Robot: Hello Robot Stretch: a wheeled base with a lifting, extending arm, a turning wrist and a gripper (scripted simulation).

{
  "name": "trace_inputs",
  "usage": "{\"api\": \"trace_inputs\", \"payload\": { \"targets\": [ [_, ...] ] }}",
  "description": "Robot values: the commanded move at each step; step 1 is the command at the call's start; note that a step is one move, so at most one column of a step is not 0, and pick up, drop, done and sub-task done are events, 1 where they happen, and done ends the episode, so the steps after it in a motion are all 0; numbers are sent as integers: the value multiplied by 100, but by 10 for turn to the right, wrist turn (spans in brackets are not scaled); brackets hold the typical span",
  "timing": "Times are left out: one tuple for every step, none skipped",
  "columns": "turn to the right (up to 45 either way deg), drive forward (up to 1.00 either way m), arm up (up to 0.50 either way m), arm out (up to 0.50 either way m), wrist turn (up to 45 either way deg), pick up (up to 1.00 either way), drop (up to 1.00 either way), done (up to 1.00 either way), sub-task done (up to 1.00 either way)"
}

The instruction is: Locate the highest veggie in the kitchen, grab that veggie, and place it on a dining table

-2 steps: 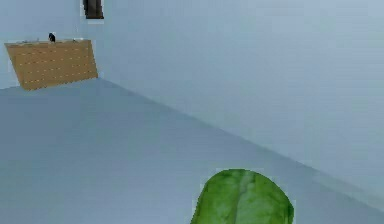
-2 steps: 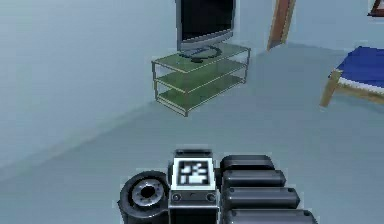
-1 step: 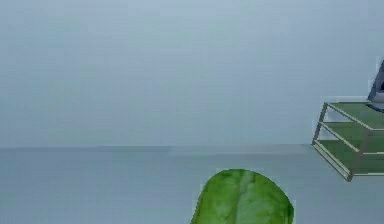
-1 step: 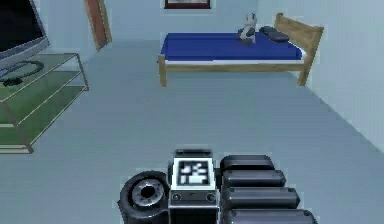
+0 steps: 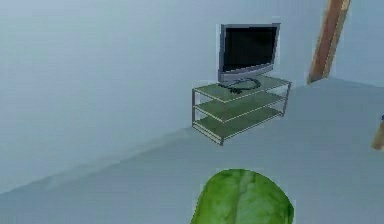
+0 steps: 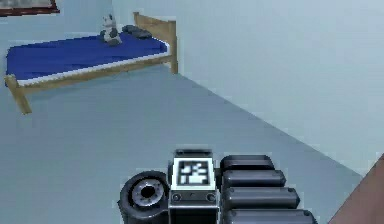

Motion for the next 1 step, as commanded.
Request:
{"api": "trace_inputs", "payload": {
  "targets": [
    [0, 10, 0, 0, 0, 0, 0, 0, 0]
  ]
}}
